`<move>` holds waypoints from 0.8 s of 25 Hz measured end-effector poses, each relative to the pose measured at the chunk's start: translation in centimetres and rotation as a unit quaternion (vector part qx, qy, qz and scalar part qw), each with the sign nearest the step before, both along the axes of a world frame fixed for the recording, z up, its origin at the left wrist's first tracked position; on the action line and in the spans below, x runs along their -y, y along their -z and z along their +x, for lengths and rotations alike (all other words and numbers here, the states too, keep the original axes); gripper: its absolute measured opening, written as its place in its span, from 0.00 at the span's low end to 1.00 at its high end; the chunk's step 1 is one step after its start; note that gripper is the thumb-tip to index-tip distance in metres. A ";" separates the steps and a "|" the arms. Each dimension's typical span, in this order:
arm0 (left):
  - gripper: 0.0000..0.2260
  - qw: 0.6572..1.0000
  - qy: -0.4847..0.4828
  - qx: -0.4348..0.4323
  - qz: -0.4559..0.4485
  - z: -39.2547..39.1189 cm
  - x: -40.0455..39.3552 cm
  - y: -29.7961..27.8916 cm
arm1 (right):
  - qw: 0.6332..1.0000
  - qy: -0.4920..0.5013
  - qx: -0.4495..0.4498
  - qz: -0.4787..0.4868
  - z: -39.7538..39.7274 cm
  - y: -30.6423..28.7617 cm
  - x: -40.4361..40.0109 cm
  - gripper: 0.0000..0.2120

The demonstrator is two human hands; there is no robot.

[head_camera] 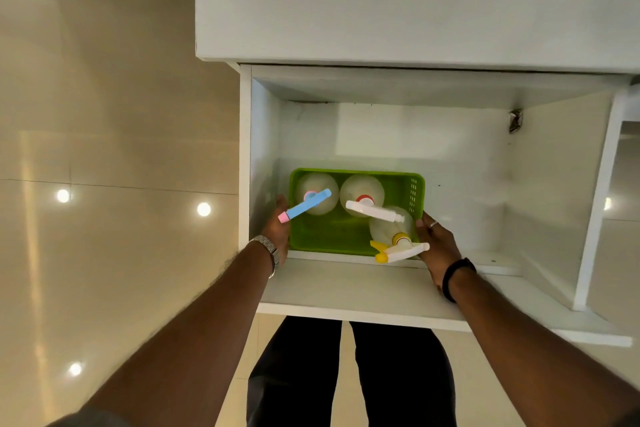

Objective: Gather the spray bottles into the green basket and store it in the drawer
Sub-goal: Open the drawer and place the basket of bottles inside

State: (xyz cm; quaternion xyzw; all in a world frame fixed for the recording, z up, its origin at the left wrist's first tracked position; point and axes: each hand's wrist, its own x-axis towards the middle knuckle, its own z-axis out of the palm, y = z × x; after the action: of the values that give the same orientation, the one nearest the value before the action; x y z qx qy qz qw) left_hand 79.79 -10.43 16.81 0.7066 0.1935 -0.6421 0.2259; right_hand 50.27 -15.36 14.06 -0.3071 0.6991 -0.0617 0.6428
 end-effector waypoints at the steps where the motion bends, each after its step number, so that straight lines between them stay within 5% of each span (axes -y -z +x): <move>1: 0.35 1.000 -0.008 -0.003 -0.002 0.0 -0.1 -0.2 | 1.000 -0.004 -0.001 0.001 0.0 0.1 0.0 0.19; 11: 0.13 0.967 -0.248 0.038 -0.039 -0.9 -1.0 -9.4 | 0.999 -0.020 0.008 0.026 2.0 1.3 -0.7 0.19; 17: 0.14 0.957 -0.264 0.095 -0.069 -3.5 -6.5 -18.0 | 0.996 -0.047 -0.051 0.049 4.1 -1.1 -0.1 0.22; 20: 0.14 0.970 -0.224 0.068 -0.063 -4.6 -8.5 -20.4 | 0.993 -0.023 -0.114 -0.022 3.0 -6.9 1.0 0.20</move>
State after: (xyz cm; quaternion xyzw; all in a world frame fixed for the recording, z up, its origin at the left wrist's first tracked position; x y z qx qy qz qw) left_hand 75.15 -1.93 37.18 0.6715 0.2900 -0.5362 0.4213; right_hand 53.29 -16.39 20.96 -0.3421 0.7591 -0.0270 0.5532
